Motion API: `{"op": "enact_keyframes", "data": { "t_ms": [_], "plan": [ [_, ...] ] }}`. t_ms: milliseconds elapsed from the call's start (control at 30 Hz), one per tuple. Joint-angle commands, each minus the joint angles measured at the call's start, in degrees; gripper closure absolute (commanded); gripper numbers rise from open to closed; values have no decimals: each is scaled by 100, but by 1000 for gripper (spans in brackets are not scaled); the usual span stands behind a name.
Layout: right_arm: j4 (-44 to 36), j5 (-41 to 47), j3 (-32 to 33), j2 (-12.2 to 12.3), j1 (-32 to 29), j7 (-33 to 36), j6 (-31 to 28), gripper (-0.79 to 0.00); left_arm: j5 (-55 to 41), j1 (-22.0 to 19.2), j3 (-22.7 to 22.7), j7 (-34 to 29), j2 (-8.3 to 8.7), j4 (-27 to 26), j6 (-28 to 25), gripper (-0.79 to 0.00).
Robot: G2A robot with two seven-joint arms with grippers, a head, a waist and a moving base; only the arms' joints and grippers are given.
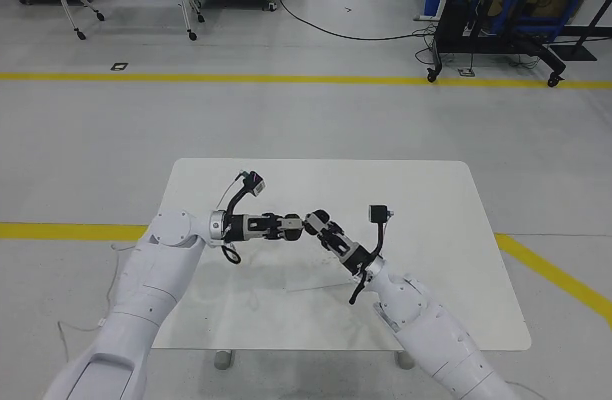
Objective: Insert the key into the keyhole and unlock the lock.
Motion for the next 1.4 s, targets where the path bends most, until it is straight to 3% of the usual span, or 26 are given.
{"op": "enact_keyframes", "data": {
  "t_ms": [0, 200, 400, 433, 967, 1000, 1033, 1067, 1300, 1367],
  "plan": [
    [22, 8, 16, -8, 3, -9, -2, 0, 92, -18, 29, 26, 8, 12, -13, -280],
    [42, -32, 38, -33, -4, -18, 12, 0, 283, -25, 110, 176, 21, -4, -64, -222],
    [49, -101, 20, -63, 6, 6, 53, 0, 281, -23, 152, 190, 37, -22, -70, -80],
    [50, -119, 22, -67, 6, 8, 61, 0, 291, -24, 156, 199, 41, -25, -76, -6],
    [28, -242, 99, -89, -88, 201, 66, 0, 293, -58, 11, 596, 128, 0, -129, 0],
    [28, -226, 105, -89, -88, 234, 62, 0, 264, -50, 4, 627, 130, 1, -124, -15],
    [27, -204, 109, -91, -93, 257, 60, 0, 244, -43, 4, 642, 132, -5, -111, -351],
    [26, -190, 104, -93, -97, 290, 64, 0, 241, -42, 9, 640, 135, -17, -108, -625],
    [45, -86, 43, -126, -77, 426, 83, 0, 195, -16, 14, 594, 160, -81, -154, -767],
    [54, -60, 41, -134, -72, 433, 75, 0, 200, -6, 19, 571, 169, -100, -177, -736]
  ]
}}
